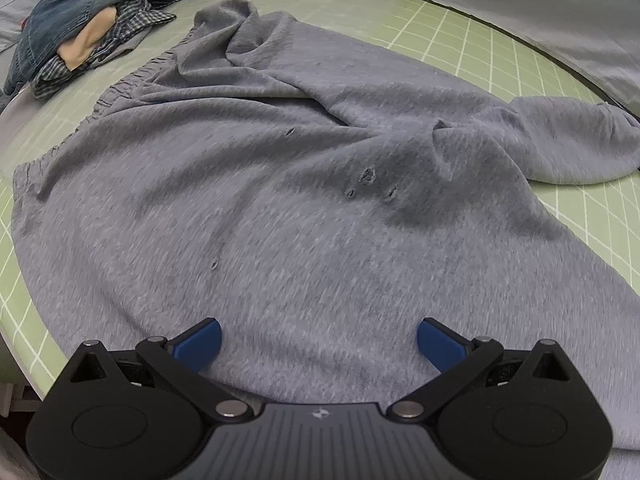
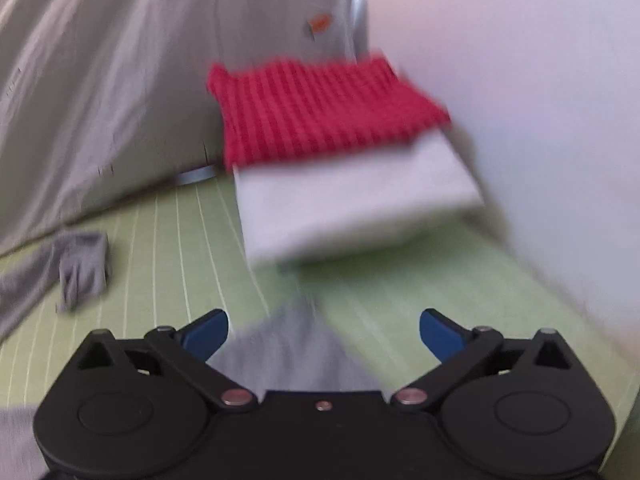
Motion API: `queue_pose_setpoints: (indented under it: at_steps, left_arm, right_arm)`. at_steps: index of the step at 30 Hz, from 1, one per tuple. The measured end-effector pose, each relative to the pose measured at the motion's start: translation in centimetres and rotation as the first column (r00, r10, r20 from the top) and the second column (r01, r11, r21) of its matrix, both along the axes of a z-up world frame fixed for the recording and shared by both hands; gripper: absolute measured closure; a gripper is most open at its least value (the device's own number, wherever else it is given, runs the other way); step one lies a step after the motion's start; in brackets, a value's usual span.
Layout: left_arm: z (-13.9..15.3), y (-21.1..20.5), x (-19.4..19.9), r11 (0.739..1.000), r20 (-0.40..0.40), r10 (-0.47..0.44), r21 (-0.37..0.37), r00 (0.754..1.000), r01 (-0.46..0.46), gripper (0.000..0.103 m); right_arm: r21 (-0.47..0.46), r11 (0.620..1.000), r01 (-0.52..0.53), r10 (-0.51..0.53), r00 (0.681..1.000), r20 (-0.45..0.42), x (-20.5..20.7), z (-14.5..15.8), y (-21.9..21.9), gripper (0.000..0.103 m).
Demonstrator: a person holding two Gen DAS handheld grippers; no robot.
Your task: Fold clothes
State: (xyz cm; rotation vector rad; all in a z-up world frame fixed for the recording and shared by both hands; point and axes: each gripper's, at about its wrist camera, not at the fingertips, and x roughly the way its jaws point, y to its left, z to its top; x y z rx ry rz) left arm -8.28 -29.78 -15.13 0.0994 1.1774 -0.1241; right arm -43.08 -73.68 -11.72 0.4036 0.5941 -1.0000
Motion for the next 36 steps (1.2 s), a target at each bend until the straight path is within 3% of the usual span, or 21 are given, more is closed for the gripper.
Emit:
queue_pose_setpoints:
  at_steps: [3,9,18,23,24,25,26,28,33,36]
  left_arm:
    - [0.0,0.0,0.1,1.0,-0.008,0.012,0.001,1.0,-0.012,0.0]
    - [0.0,0.0,0.2,0.999,-0.026,0.033,0.004,0.999,-0.033,0.0]
    - [0.1,-0.1,0.3,0.998,-0.029,0.059,0.004,0.998,-0.059,0.0]
    - [0.1,-0.2,0.2,0.998,-0.023,0.06,0.004,0.998,-0.06,0.0]
    - [0.1,-0.1,0.2,0.998,-0.02,0.055,0.003,0.998,-0.055,0.0]
    - [0.1,-0.1,0.2,0.999,-0.017,0.051,0.002,0.999,-0.051,0.0]
    - [0.1,-0.1,0.1,0.999,-0.01,0.046,0.001,0.999,-0.046,0.0]
    - [0.1,-0.1,-0.1,0.999,0.006,0.034,-0.002,0.999,-0.034,0.0]
    - [0.3,1.3,0.3,0.999,-0.003,0.006,-0.033,1.0,-0.006,0.0]
    - [0.5,3.3,0.5,0.996,-0.003,0.033,-0.078,0.999,-0.033,0.0]
  right_arm:
    - [0.082,0.996,0.032,-0.03,0.999,-0.034,-2.2,-2.3,0.5,0.0]
    - [0.129,0.974,0.185,-0.181,0.983,-0.04,-5.7,-3.4,1.9,0.0]
    - [0.219,0.951,0.217,-0.215,0.976,-0.033,-6.4,-3.7,4.5,0.001]
    - [0.256,0.943,0.214,-0.213,0.977,-0.029,-5.7,-3.9,5.6,0.02]
    - [0.257,0.944,0.206,-0.207,0.978,-0.024,-5.5,-3.8,5.7,0.031]
    - [0.259,0.945,0.198,-0.201,0.979,-0.017,-5.4,-3.7,5.7,0.052]
    - [0.271,0.944,0.189,-0.195,0.981,-0.005,-5.4,-3.6,5.6,0.06]
    - [0.254,0.95,0.18,-0.188,0.982,0.009,-5.7,-2.6,5.5,0.098]
    - [0.116,0.972,0.203,-0.206,0.978,0.018,-7.0,1.1,5.8,0.102]
    - [0.094,0.965,0.245,-0.244,0.97,-0.019,-8.1,1.7,5.5,0.102]
